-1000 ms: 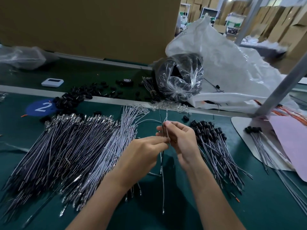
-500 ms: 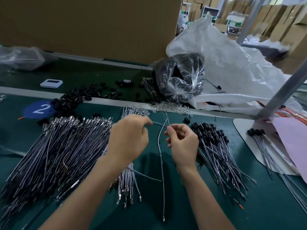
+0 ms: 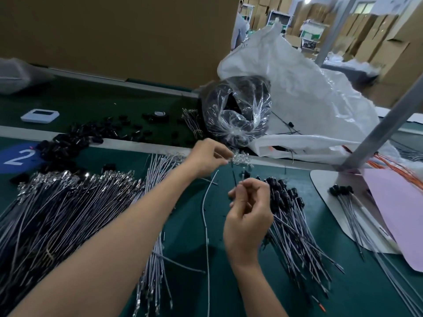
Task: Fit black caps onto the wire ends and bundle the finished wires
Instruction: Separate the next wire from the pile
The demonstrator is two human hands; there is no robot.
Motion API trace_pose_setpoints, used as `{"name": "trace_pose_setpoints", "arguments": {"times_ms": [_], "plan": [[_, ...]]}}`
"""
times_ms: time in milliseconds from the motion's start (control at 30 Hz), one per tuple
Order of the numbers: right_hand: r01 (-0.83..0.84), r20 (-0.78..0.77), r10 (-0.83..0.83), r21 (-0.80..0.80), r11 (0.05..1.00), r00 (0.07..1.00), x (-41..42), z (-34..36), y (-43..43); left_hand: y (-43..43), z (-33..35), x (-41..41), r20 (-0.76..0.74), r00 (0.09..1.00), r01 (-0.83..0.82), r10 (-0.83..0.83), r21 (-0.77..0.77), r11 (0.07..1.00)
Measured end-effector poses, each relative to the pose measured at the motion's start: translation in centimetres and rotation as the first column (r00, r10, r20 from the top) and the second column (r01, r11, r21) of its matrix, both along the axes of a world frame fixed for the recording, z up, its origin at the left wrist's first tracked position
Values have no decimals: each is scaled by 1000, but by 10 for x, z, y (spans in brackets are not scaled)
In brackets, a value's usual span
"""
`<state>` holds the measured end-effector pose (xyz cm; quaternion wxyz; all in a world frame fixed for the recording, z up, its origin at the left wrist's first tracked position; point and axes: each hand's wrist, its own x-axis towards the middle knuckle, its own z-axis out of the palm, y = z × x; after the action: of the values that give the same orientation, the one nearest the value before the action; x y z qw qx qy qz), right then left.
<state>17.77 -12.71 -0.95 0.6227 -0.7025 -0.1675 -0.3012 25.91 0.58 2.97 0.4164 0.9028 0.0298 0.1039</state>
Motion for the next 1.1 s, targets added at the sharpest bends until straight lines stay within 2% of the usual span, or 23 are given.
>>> {"name": "trace_pose_setpoints", "arguments": {"times_ms": [133, 233, 400, 500, 567, 600, 633, 667, 733, 833, 967, 1100], "plan": [[94, -5, -94, 93, 991, 996, 8, 4, -5, -31, -17, 14, -37, 989, 149, -145, 162, 975], [74, -28, -72, 97, 993, 997, 9, 0, -5, -44, -25, 22, -54, 975, 223, -217, 210, 952], [85, -79, -76, 112, 990, 994, 10, 1, -8, -54, -25, 23, 11, 990, 126, -143, 410, 903], [87, -111, -74, 117, 989, 991, 10, 3, -10, -55, -25, 18, 57, 993, 73, -105, 412, 908], [81, -135, -67, 100, 992, 989, 11, 3, -11, -52, -22, 9, 140, 990, -14, -19, 230, 973], [73, -152, -59, 87, 994, 987, 11, 3, -12, -49, -20, 1, 167, 984, -74, 65, 49, 996], [60, -173, -47, 70, 996, 984, 12, 2, -13, -45, -17, -9, 172, 974, -122, 150, -165, 979], [41, -200, -31, 46, 998, 979, 13, 2, -14, -41, -14, -22, 155, 965, -143, 212, -366, 920], [-21, -254, 18, -9, 1000, 967, 14, 1, -14, -30, -11, -50, 132, 953, -141, 272, -600, 787], [-124, -263, 102, -67, 990, 959, 11, 1, -11, -14, -9, -89, 108, 941, -120, 320, -779, 615], [-213, -228, 179, -134, 968, 957, 5, 1, -5, -7, -9, -118, 75, 945, -65, 319, -911, 408], [-238, -171, 205, -200, 951, 964, 0, 1, -3, -12, -16, -128, 85, 943, -30, 322, -941, 338]]}}
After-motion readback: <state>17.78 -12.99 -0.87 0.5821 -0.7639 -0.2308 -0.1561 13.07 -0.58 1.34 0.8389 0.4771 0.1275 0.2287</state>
